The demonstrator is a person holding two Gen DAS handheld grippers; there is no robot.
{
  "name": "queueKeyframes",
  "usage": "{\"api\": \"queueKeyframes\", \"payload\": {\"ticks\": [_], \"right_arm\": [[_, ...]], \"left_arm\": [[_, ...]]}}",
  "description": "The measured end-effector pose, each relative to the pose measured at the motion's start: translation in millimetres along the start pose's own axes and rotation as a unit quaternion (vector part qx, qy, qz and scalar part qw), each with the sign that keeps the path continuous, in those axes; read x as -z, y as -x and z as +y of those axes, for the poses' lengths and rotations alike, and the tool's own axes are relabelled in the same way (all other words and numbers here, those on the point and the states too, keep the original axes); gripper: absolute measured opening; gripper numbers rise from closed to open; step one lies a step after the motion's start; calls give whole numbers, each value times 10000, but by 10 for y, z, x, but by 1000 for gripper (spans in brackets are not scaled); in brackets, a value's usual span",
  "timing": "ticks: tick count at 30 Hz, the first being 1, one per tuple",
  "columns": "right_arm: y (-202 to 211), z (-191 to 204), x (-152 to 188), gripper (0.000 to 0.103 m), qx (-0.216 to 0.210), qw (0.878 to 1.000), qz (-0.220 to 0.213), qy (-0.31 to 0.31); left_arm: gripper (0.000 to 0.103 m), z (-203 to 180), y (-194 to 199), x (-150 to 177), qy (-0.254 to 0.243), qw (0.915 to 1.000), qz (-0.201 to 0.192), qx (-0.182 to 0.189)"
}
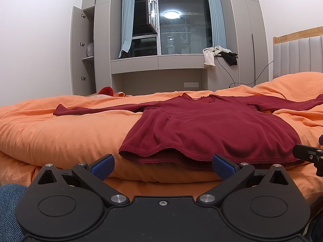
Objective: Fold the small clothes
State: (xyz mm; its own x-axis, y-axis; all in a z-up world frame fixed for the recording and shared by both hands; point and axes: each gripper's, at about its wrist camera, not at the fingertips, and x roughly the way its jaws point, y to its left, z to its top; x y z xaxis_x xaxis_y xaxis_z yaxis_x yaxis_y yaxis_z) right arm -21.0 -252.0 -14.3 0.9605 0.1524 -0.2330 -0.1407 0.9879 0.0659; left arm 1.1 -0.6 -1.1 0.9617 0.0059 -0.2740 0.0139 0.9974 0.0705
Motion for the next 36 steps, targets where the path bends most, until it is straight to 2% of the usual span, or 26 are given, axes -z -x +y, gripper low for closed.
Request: {"api": "queueKeyframes", "payload": {"ticks": [22,36], "right_arm": [[3,19,-1,103,1,10000,20,4],[7,-55,-56,103,74,9997,65,-233]], "left_arm": [[103,-1,-13,1,-8,10000,24,-6],[103,-10,-78,20,-92,9997,240,33]]}}
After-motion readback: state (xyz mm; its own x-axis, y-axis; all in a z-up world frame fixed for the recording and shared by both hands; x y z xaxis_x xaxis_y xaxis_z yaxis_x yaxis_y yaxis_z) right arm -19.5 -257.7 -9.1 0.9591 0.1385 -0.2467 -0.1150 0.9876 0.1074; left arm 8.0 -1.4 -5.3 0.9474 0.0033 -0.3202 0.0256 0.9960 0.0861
